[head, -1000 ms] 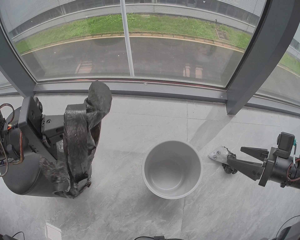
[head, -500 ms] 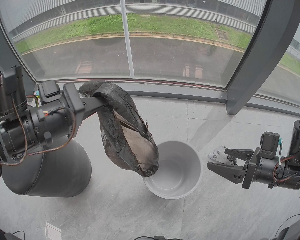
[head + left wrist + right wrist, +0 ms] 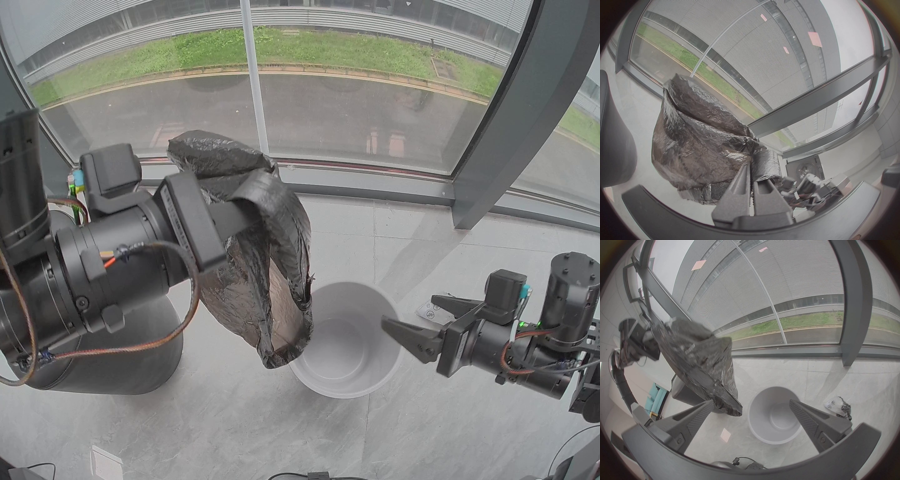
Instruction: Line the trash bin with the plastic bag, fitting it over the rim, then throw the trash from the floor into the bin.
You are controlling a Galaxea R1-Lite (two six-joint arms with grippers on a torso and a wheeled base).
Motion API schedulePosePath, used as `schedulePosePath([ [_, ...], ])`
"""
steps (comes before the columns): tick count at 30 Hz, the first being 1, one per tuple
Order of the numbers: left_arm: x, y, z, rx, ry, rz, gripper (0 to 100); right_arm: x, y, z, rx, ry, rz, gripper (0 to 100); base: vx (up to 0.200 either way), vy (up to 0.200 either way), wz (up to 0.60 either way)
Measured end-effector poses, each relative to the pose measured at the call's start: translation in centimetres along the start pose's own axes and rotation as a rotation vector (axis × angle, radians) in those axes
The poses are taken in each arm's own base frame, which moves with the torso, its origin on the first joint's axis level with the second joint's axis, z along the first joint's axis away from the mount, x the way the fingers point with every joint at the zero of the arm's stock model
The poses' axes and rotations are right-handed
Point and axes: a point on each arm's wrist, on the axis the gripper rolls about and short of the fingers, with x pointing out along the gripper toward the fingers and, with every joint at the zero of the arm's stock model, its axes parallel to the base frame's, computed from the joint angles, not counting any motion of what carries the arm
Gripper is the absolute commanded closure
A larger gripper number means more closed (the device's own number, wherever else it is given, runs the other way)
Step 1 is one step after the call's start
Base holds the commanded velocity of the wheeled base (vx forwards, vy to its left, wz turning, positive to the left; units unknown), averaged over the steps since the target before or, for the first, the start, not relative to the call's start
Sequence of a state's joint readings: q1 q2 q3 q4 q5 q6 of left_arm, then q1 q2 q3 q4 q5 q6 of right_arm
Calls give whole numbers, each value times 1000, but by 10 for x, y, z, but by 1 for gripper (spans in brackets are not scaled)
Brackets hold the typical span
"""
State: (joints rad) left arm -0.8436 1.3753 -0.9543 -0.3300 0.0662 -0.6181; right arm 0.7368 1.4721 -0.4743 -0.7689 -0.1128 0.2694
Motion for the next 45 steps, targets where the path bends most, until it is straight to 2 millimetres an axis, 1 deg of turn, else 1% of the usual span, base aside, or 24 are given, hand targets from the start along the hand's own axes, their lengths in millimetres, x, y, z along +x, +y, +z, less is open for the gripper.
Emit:
schedulePosePath([
  [6, -7, -20, 4, -13, -18, -63, 100, 20, 16, -16, -27, 71, 45, 0, 0, 0, 0],
  [13, -9, -28, 11, -37, -43, -97, 100, 34, 28, -33, -48, 132, 71, 0, 0, 0, 0],
  [18, -11, -31, 13, -40, -49, -109, 100, 41, 29, -37, -55, 136, 71, 0, 0, 0, 0],
  [24, -16, -34, 14, -50, -47, -123, 100, 54, 24, -38, -62, 119, 44, 0, 0, 0, 0],
  [29, -19, -35, 15, -60, -48, -130, 100, 69, 26, -35, -65, 22, 21, 0, 0, 0, 0],
  [31, -20, -35, 15, -65, -48, -131, 100, 76, 28, -36, -73, -6, 11, 0, 0, 0, 0],
  [38, -22, -35, 16, -72, -50, -137, 100, 96, 40, -56, -123, 7, -1, 0, 0, 0, 0],
  [45, -23, -36, 17, -72, -53, -139, 100, 107, 42, -69, -137, 35, -29, 0, 0, 0, 0],
])
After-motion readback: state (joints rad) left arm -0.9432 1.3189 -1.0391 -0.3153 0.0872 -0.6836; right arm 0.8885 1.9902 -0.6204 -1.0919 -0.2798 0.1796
